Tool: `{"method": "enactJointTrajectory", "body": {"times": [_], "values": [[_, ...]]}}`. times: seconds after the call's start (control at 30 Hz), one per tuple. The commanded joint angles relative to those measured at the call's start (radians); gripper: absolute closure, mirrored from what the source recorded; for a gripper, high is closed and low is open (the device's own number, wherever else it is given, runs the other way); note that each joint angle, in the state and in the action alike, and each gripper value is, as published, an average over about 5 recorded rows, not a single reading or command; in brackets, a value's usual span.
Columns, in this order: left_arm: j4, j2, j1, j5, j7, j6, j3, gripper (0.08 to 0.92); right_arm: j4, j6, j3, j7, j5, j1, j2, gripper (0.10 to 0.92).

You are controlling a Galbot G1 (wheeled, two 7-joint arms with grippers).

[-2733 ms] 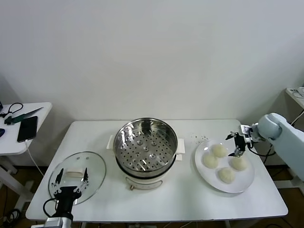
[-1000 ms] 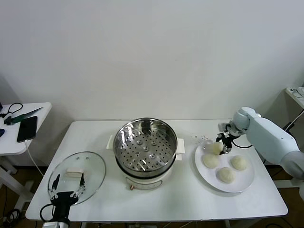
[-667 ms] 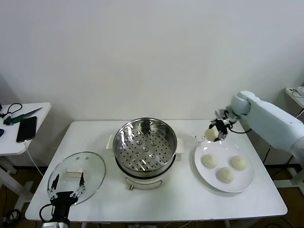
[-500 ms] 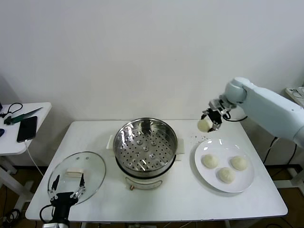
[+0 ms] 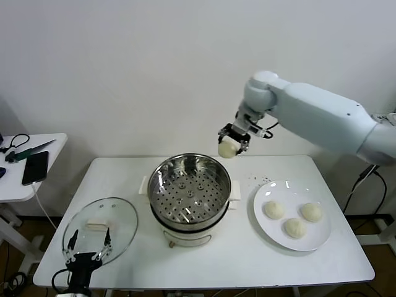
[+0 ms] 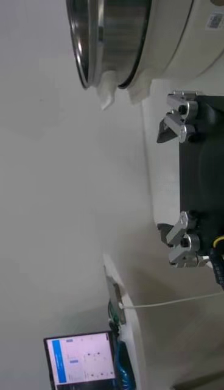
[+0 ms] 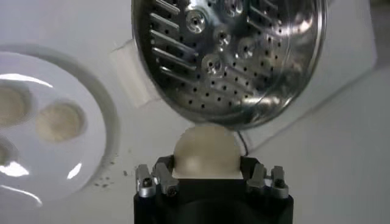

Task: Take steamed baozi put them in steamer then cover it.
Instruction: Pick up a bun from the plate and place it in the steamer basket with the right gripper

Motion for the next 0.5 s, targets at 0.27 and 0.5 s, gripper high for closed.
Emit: {"method": "enactJointTrajectory", "body": {"times": [0.27,0.5], "values": [[-0.013,0.002,0.008,0.003,0.0,0.0,0.004,0.177,-0.046,0.202,0.04,0.046,-0.386,-0.173,0.222,0.322],[-0.014,0.001,0.009,0.003,0.001,0.002,0.006,0.177,-0.125,0.213,0.061,0.057,-0.434,-0.231,0.256,0.321]]}}
